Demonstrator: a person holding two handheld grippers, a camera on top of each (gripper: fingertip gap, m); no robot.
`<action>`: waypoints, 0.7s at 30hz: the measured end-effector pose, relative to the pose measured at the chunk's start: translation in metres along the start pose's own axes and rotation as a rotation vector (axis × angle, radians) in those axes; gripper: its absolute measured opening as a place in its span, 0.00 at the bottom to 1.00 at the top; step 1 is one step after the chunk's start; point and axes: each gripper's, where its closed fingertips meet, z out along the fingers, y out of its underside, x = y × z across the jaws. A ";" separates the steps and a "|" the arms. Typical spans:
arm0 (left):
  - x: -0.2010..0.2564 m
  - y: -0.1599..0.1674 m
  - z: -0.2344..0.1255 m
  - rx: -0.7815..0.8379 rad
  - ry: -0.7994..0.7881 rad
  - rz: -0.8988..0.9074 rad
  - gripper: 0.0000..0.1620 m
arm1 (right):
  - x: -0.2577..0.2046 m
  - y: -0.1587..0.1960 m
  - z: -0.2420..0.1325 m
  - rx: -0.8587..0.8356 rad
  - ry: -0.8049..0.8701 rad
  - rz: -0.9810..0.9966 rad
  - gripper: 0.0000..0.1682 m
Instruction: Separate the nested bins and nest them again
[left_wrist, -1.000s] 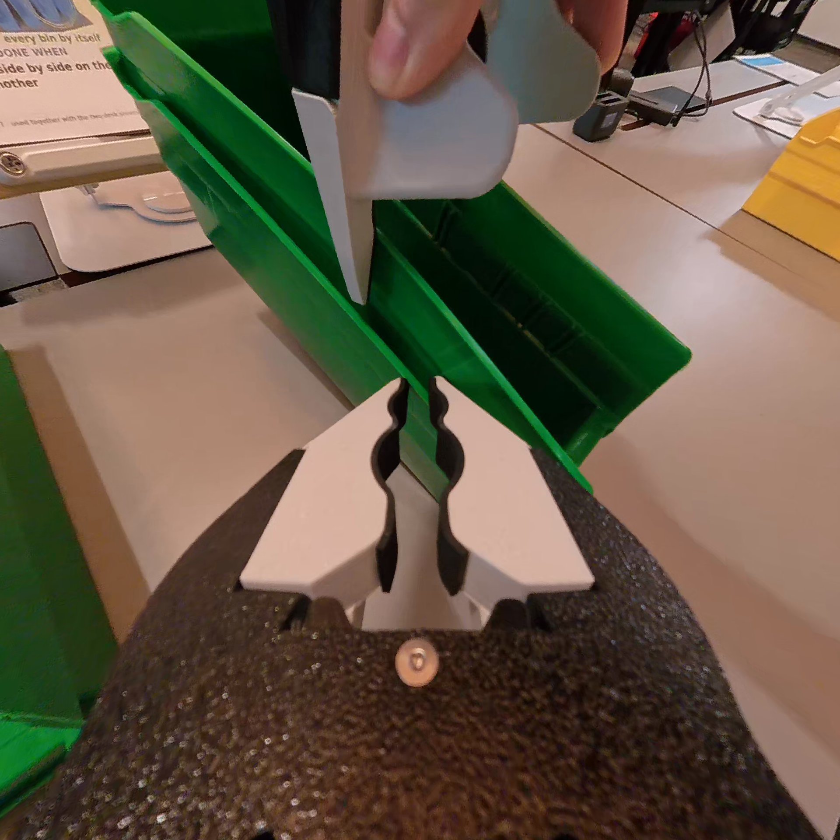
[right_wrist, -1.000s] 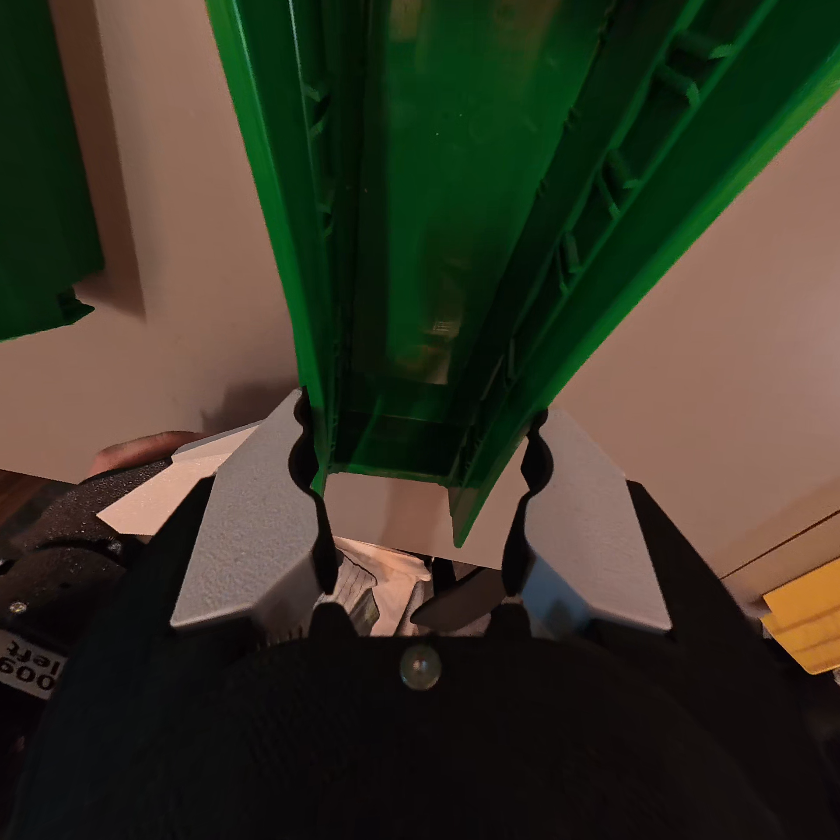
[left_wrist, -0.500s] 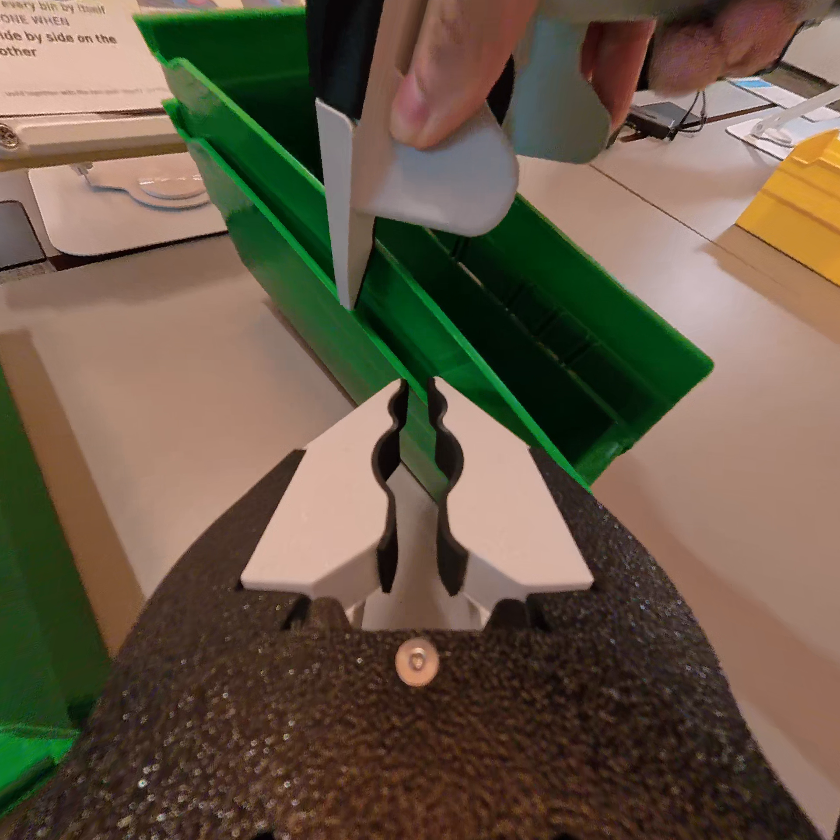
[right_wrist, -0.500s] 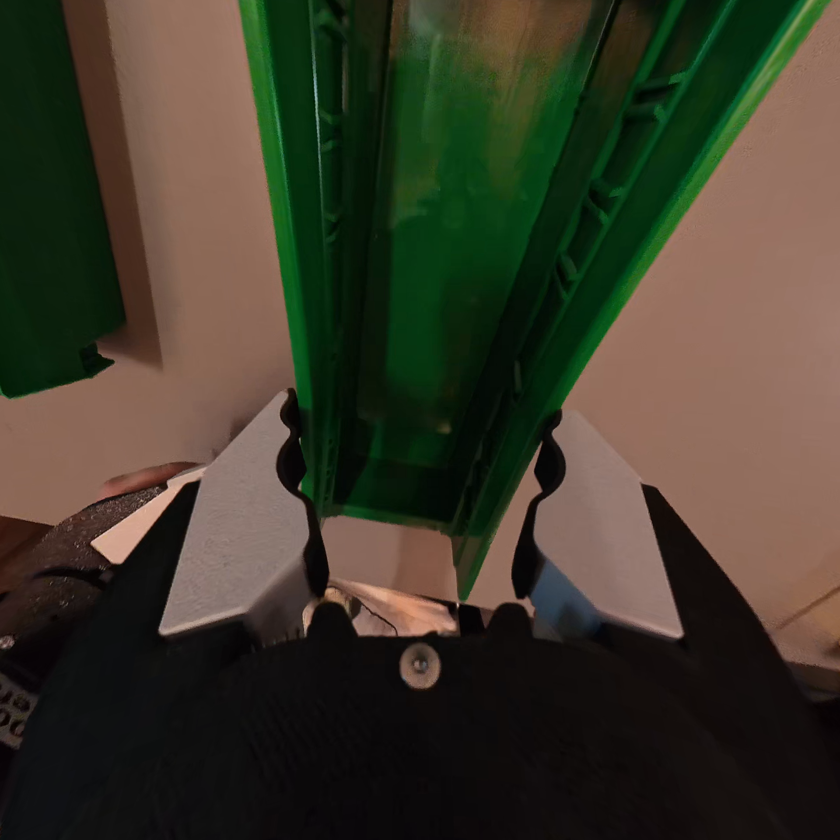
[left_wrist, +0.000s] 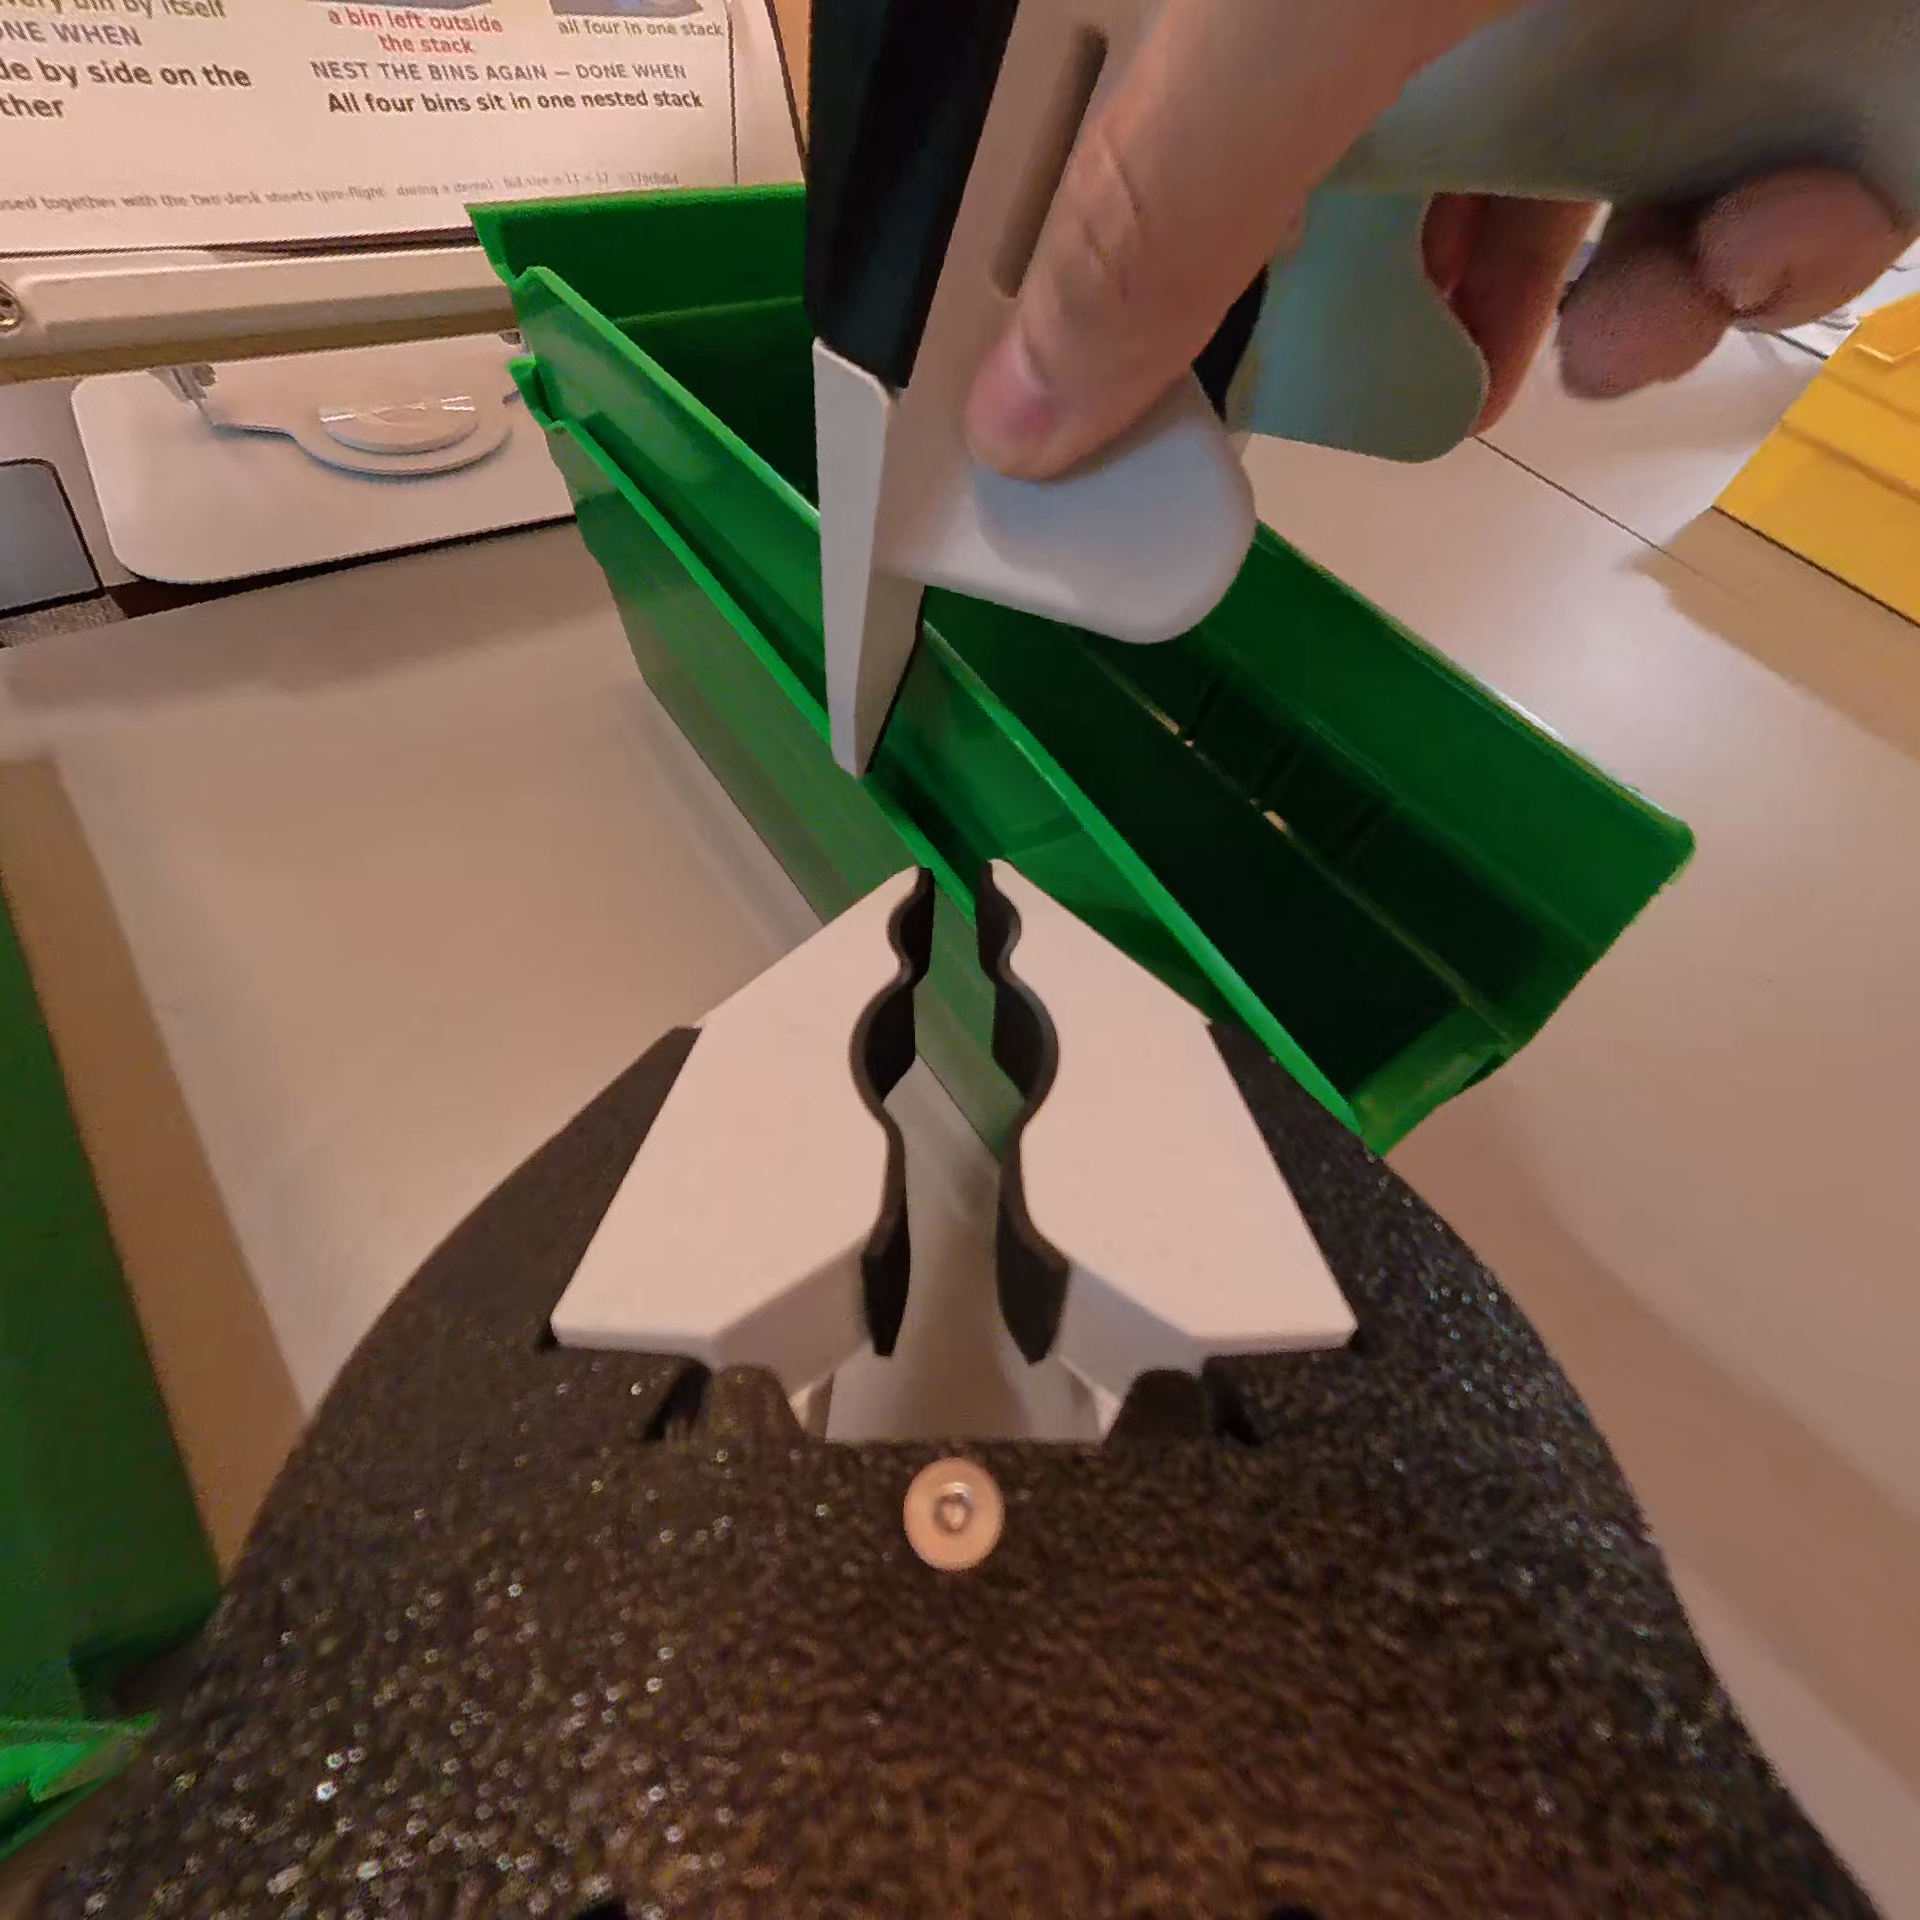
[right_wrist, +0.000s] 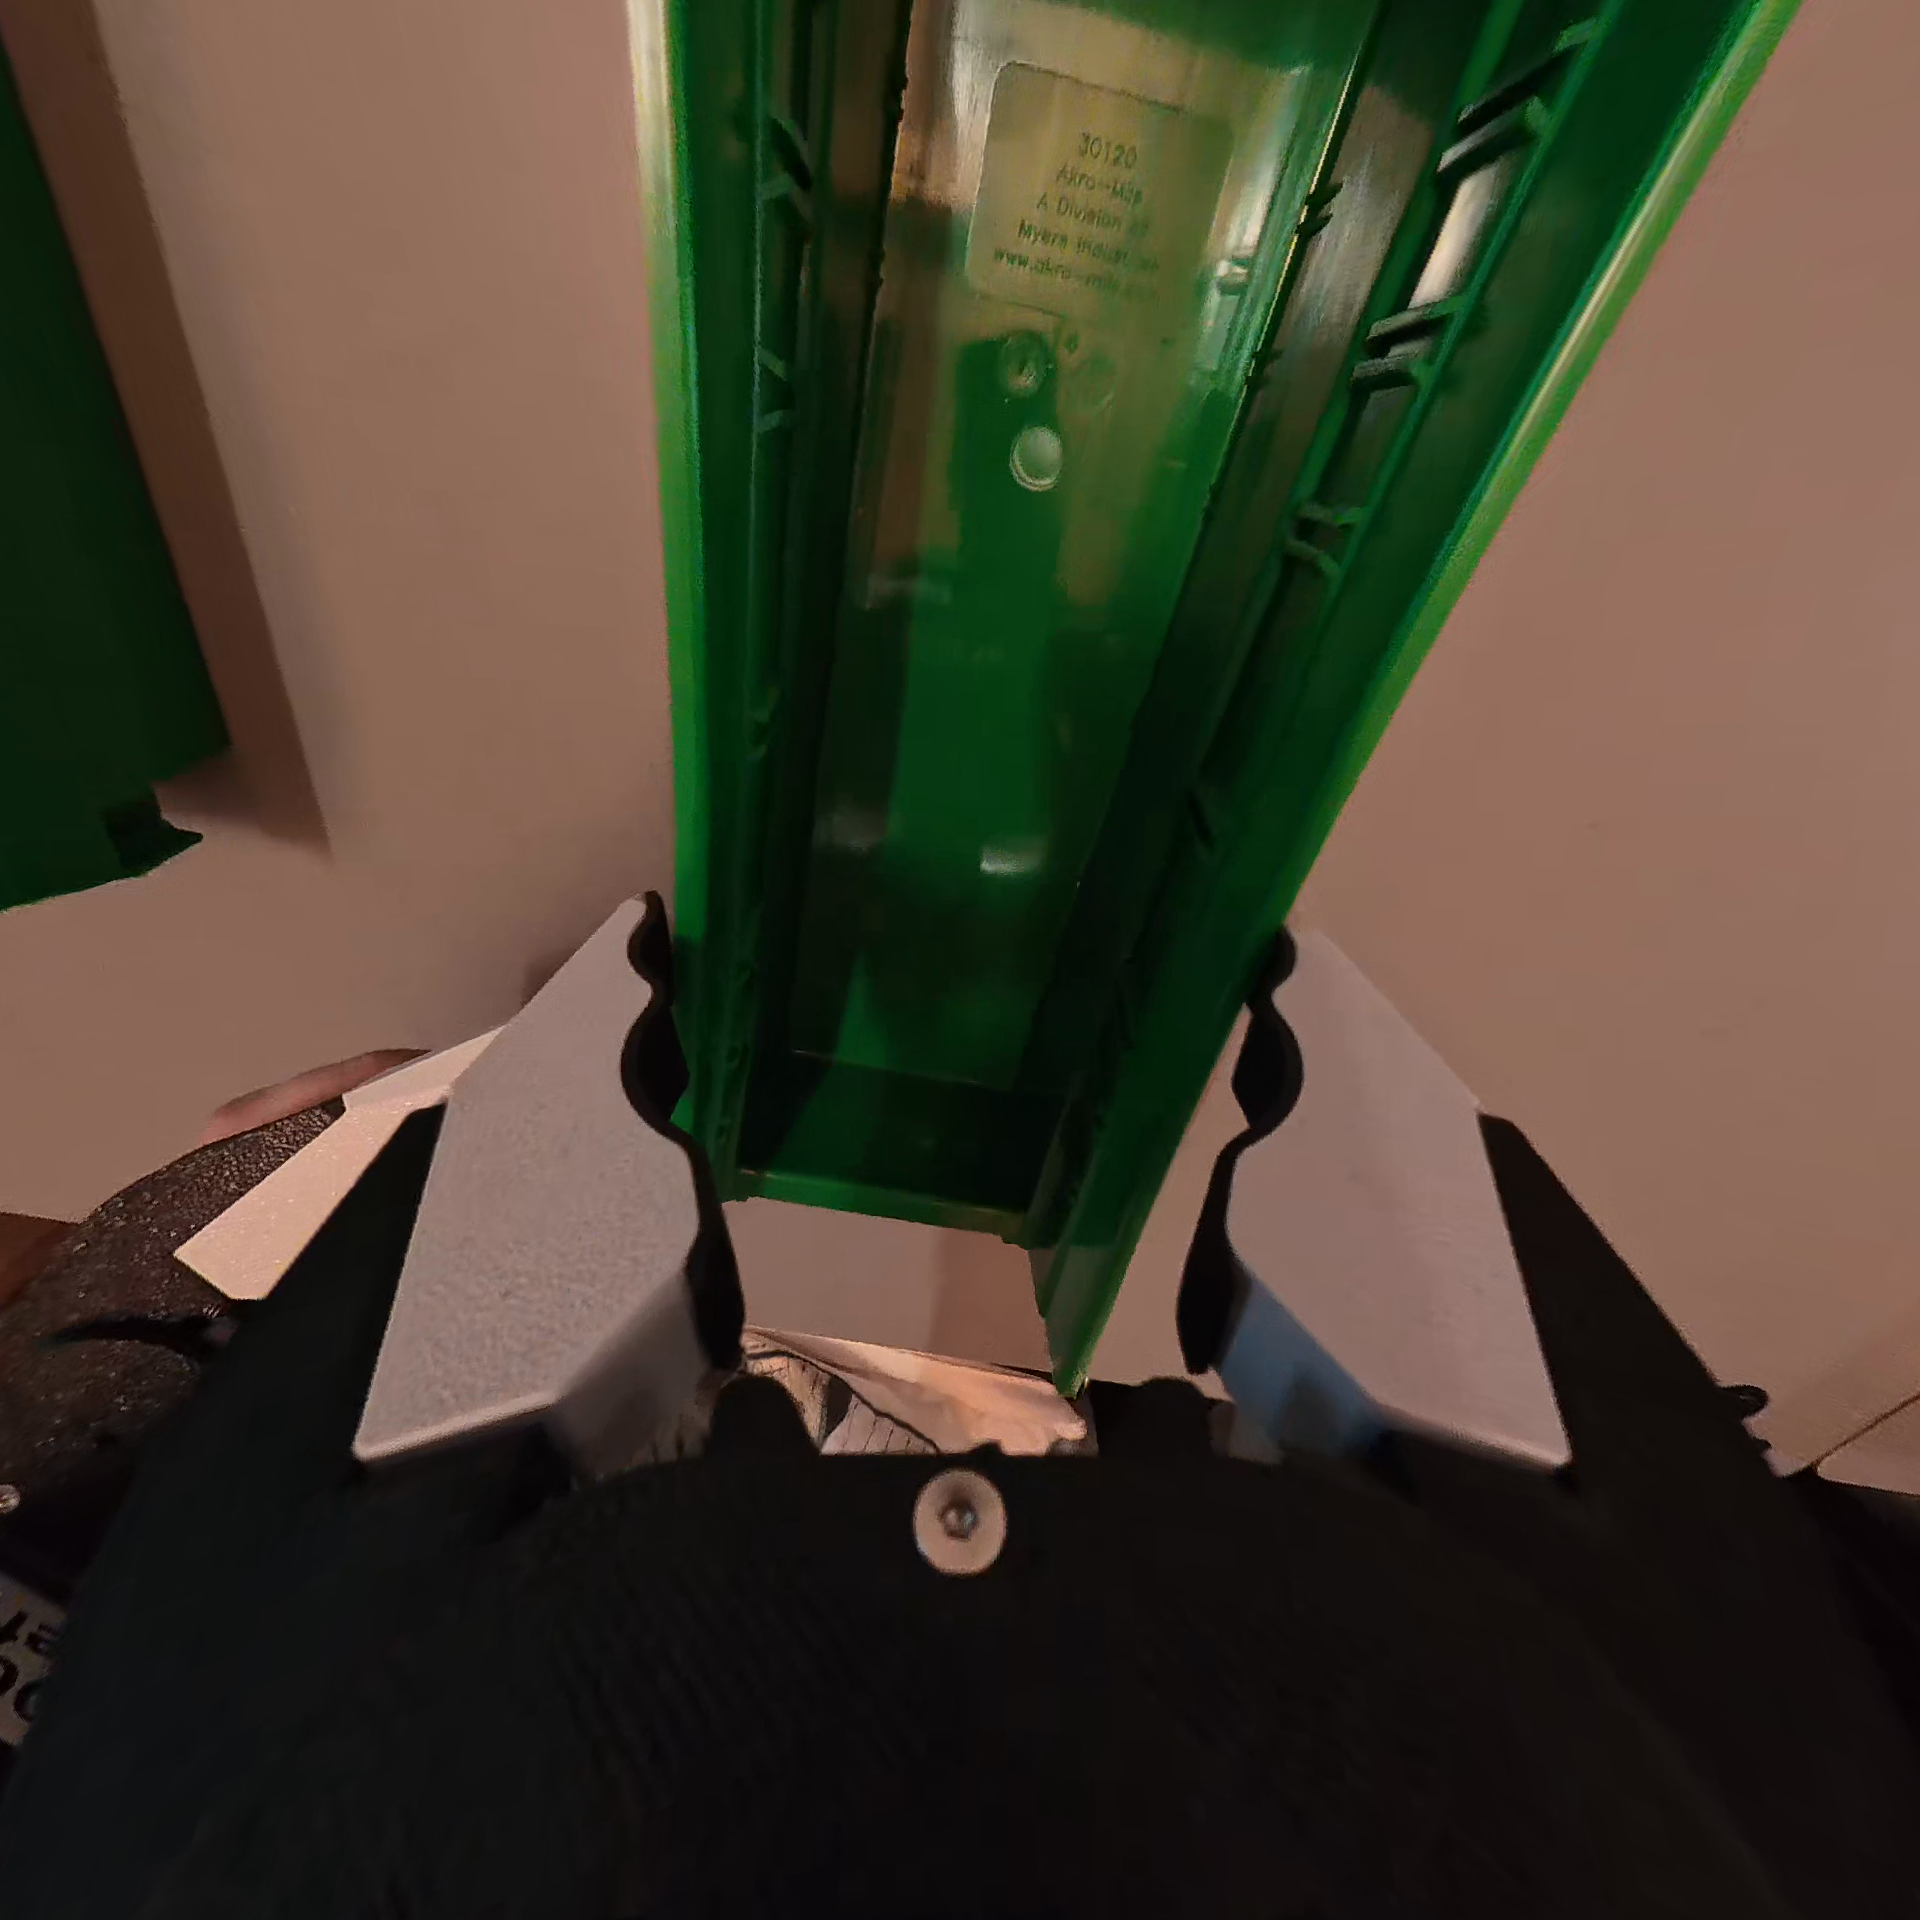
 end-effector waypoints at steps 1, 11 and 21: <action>0.001 0.000 0.000 0.003 0.001 0.002 0.04 | 0.000 0.000 -0.001 -0.005 -0.004 -0.002 0.62; 0.006 0.003 -0.001 -0.040 0.023 0.001 0.04 | -0.005 0.009 -0.010 -0.092 0.011 -0.073 0.51; 0.004 0.000 0.000 -0.023 -0.011 0.014 0.04 | -0.011 0.002 -0.085 -0.070 -0.012 -0.092 0.55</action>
